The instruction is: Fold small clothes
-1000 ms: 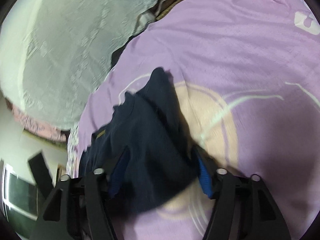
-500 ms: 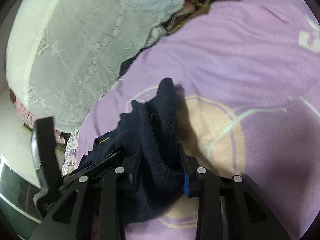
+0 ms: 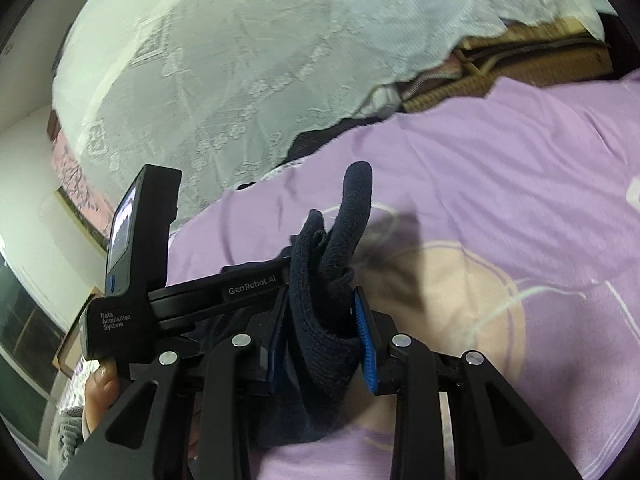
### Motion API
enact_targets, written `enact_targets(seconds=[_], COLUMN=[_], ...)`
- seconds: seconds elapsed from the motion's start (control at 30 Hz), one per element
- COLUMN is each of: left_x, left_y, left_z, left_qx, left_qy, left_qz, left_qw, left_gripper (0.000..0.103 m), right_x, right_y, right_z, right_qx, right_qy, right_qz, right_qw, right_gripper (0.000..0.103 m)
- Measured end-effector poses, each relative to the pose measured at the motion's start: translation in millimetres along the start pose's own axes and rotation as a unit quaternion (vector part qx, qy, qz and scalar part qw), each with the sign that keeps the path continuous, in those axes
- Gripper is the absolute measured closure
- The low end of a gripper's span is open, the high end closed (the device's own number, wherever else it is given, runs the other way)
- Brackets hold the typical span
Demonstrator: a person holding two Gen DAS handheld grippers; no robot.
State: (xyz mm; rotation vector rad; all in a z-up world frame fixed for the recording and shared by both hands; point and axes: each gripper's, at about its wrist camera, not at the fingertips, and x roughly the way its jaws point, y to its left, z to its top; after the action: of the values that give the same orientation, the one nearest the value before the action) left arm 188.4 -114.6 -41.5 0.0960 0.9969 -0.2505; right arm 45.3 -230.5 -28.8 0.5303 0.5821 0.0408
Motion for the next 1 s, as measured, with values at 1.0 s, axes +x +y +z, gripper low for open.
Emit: enact_targets(seconds=[1.0], left_x=[6], left_y=[52], left_z=[-13], left_qx=[0.003], left_qy=[0.003], left_qz=[0.036], left_qw=[0.9993], left_gripper=[0.006], right_x=[22], right_y=[17], right_z=[-12], right_qx=[-0.002], right_qy=[0.028], right_qz=[-0.012], right_qw=[1.0], right_gripper=[0.074])
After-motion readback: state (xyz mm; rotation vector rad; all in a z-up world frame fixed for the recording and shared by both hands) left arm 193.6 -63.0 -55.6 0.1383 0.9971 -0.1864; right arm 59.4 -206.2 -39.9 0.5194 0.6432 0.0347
